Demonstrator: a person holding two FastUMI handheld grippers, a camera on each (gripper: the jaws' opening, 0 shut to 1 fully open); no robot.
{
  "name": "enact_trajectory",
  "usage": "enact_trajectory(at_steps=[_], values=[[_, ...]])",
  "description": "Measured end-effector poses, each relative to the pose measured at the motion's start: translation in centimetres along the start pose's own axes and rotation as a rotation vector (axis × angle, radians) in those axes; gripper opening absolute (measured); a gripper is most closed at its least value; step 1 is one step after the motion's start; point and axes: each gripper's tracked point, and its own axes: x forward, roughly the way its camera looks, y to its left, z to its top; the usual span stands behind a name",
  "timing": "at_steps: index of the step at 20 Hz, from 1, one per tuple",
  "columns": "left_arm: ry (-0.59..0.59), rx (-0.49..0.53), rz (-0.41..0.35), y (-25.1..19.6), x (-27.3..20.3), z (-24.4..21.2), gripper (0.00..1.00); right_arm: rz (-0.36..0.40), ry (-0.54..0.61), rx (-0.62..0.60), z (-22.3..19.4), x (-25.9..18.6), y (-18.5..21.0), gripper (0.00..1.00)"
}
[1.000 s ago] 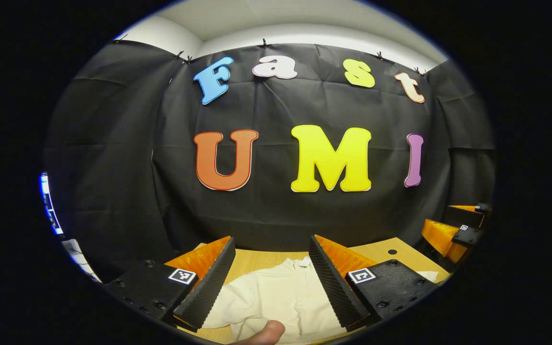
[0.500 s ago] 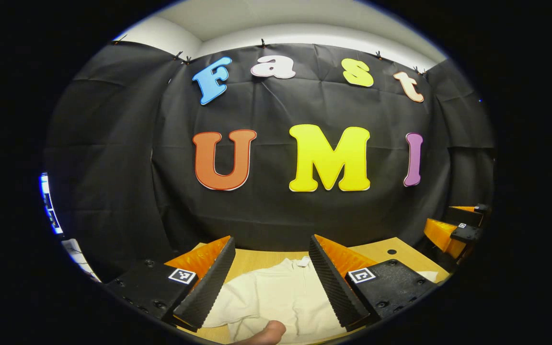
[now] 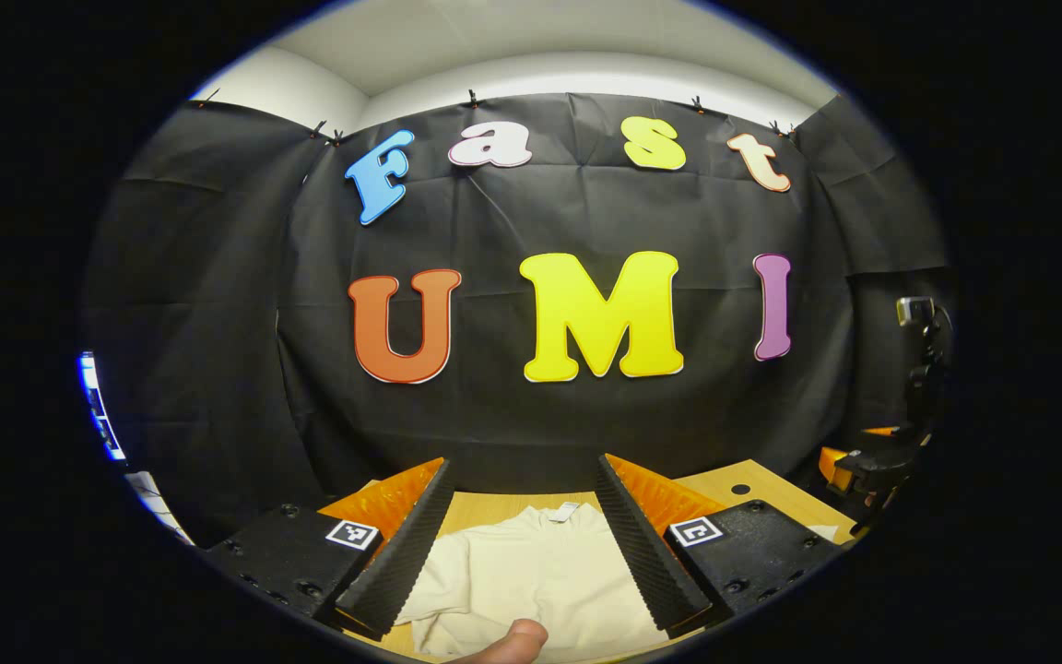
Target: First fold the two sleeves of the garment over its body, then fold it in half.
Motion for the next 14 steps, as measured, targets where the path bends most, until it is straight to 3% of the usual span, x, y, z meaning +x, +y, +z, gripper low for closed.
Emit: enact_trajectory(at_steps=[7,14], values=[[0.052,0.021,0.061,-3.9,-0.1,-0.6,0.98,-0.153,0.325,0.083,-14.6,7.2,-11.5,0.97],[0.084,0.009,0.106,-5.7,-0.4,-1.6,0.98,-0.226,0.604,0.226,-22.8,8.7,-11.8,0.96]])
